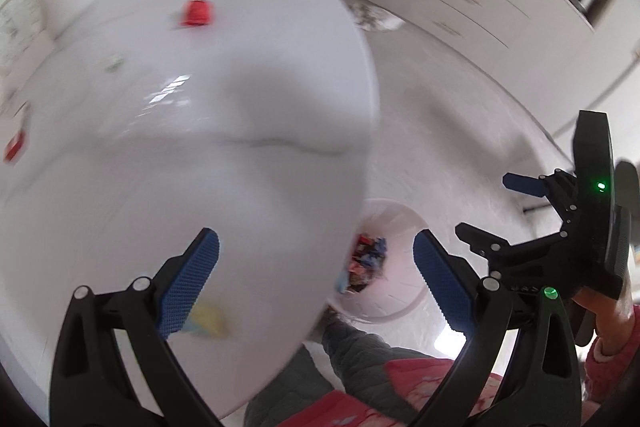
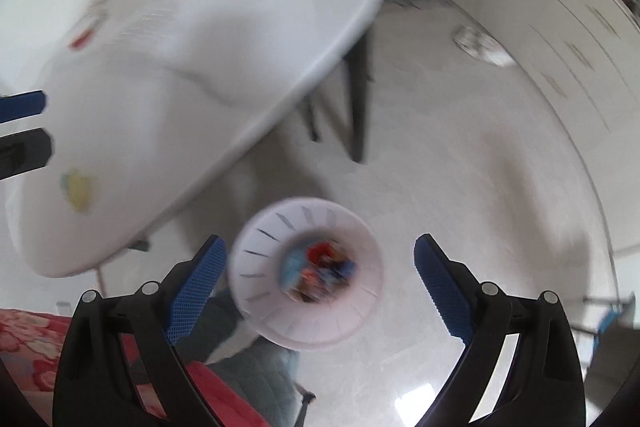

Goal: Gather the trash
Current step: 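Move both tools back over the table, then grasp the yellow-and-blue paper with the right tool while the left tool grasps the clear plastic bottle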

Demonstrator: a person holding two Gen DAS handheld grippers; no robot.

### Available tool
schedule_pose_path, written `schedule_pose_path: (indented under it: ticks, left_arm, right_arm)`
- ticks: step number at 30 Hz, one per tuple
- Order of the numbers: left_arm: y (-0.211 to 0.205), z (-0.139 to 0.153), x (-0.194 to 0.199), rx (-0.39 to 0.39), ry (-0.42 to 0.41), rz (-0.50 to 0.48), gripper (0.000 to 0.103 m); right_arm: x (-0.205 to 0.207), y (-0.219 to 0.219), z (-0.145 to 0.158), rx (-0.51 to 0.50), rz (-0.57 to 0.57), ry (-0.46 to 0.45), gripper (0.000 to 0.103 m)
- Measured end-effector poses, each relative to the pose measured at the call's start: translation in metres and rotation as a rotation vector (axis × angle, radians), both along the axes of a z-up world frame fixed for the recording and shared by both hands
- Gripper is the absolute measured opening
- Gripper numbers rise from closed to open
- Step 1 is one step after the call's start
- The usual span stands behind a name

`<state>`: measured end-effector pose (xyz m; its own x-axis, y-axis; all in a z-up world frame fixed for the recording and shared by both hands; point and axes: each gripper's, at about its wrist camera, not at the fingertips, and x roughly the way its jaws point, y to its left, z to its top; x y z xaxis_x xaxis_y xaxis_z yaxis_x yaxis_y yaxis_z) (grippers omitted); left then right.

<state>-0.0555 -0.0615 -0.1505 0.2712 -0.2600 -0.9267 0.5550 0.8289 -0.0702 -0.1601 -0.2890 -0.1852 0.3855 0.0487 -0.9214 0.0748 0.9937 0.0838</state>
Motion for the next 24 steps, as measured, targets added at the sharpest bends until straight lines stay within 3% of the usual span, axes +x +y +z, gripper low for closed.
schedule_pose_path:
  ticks: [5, 13, 20, 24]
  left_arm:
    - [0.062, 0.007, 0.005, 0.055, -0.05, 0.139, 0.093]
    - [0.154, 0.012, 0.007, 0.063, -0.056, 0.403, 0.093]
    - [0.208, 0.005, 0.006, 0.088, -0.053, 0.535, 0.093]
    - [0.216, 0.006, 0.004, 0.106, -0.073, 0.539, 0.093]
  right_arm:
    - [0.028, 0.067, 0.006, 0.122, 0.236, -0.041, 0.094]
    - [0.057, 0.176, -0.007, 0.156, 0.565, -0.025, 0.094]
    - [0.083, 0.239, -0.026, 0.118, 0.689, 0.006, 0.093]
    - [0.088, 0.253, -0.039, 0.075, 0.72, 0.033, 0.074]
